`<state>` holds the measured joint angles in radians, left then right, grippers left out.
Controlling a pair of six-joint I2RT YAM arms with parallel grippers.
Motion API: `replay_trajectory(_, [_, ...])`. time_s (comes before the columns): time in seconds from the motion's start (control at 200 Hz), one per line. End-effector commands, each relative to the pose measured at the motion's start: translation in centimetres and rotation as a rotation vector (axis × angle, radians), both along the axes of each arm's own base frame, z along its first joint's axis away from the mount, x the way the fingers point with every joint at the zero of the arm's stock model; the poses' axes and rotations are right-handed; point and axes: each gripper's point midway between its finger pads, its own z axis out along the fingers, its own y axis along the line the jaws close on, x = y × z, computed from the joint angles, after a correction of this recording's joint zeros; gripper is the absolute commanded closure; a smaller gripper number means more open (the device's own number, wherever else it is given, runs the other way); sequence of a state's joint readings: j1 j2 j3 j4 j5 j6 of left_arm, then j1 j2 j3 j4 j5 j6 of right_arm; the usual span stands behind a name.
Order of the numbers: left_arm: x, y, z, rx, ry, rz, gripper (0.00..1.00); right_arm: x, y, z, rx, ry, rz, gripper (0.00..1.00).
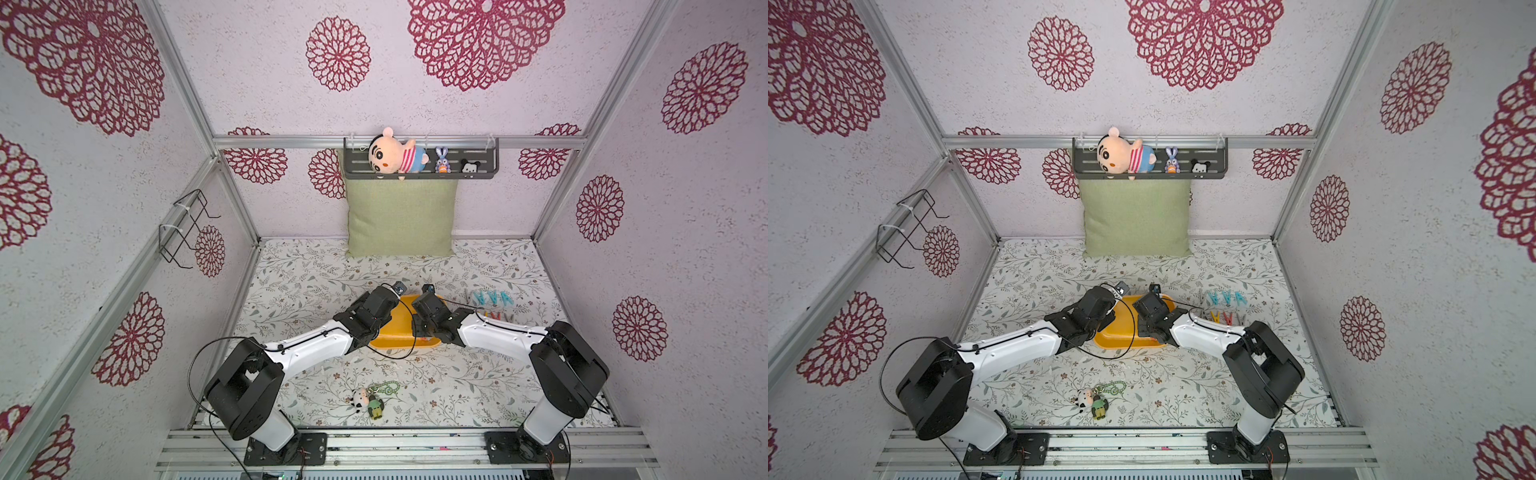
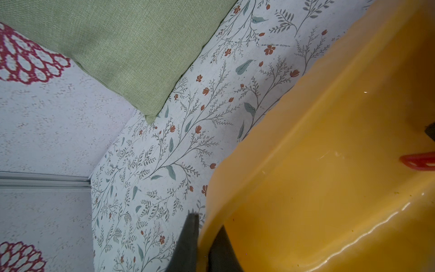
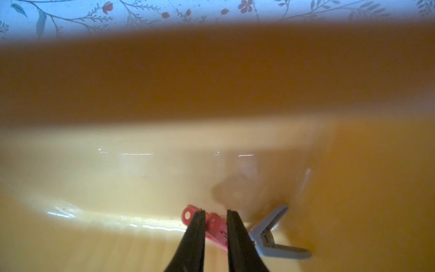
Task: Take the clothespins out of the storage box
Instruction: Pick up the clothespin from the storage box.
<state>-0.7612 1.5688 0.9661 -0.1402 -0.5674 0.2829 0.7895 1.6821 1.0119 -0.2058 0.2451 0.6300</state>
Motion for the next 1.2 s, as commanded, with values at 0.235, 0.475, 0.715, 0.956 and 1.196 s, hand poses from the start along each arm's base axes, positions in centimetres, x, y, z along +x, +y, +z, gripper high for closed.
replay_trajectory(0.235, [-0.6, 0.3, -0.1, 0.045, 0.018, -0.025, 1.0, -1.7, -0.1, -1.2, -0.034, 0.065, 0.028, 0.75])
replay_trajectory(0.475, [-0.5, 0.4, -0.2, 0.049, 0.017, -0.023, 1.0, -2.6, -0.4, -1.1, 0.003, 0.071, 0.06, 0.74])
replay_trajectory(0.715, [-0.5, 0.4, -0.3, 0.052, 0.021, -0.024, 1.0, -3.3, -0.4, -1.2, 0.05, 0.081, 0.095, 0.74])
replay_trajectory(0.956, [-0.5, 0.4, -0.3, 0.054, 0.02, -0.022, 1.0, -3.5, 0.8, -0.5, 0.067, 0.051, 0.156, 0.72])
replay_trajectory(1.196, [-0.5, 0.3, -0.1, 0.05, 0.016, -0.024, 1.0, -3.5, 1.0, 0.0, 0.036, 0.033, 0.221, 0.64])
